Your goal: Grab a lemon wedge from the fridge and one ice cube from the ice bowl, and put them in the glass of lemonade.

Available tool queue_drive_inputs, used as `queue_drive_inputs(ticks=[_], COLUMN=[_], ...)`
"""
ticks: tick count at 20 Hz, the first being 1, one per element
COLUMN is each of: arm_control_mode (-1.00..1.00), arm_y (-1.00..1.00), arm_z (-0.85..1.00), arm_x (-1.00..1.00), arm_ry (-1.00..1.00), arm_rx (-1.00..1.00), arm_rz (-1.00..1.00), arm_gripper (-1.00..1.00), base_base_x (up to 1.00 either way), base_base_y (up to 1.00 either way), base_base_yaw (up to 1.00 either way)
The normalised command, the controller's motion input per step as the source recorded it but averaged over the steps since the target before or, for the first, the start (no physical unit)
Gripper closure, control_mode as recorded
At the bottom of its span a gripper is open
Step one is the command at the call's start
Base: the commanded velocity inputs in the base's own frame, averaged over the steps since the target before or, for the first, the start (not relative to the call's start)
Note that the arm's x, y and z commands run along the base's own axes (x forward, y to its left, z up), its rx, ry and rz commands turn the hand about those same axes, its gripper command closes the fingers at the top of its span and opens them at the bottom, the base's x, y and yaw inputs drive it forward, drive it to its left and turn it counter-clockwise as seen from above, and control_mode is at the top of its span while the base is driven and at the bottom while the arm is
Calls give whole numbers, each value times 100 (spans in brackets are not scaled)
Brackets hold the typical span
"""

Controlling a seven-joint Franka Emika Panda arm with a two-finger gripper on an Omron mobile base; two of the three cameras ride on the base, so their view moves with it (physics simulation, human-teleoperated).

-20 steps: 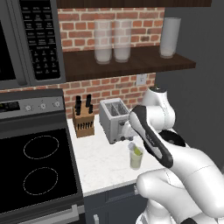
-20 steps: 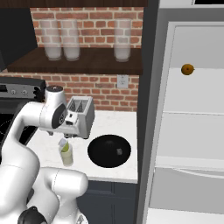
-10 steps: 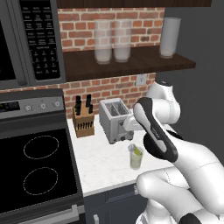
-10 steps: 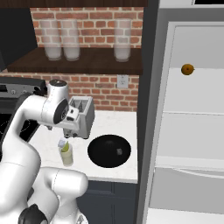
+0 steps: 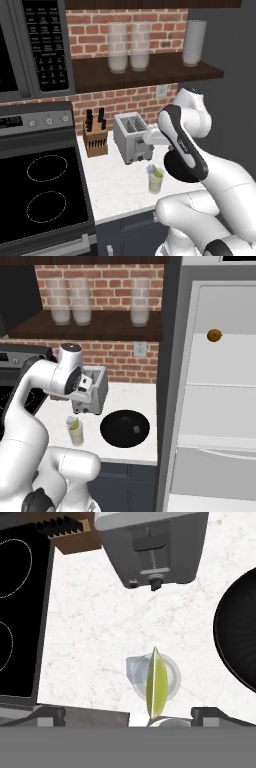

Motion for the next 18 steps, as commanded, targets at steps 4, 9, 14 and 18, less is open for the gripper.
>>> queue_drive_inputs(ticks=[4, 9, 14, 18], arm_control_mode=[-100, -100, -100, -100], arm_y=[-6, -11, -8, 0], arm_z=[12, 16, 17, 4], arm_x=[0, 0, -14, -73], arm_ry=[0, -2, -7, -15], arm_rx=[6, 9, 11, 12], arm_rz=[0, 0, 0, -2], arm_gripper=[-100, -100, -100, -100], base_base_x=[0, 0, 0, 0], base_base_y=[0, 0, 0, 0], base_base_yaw=[0, 0, 0, 0])
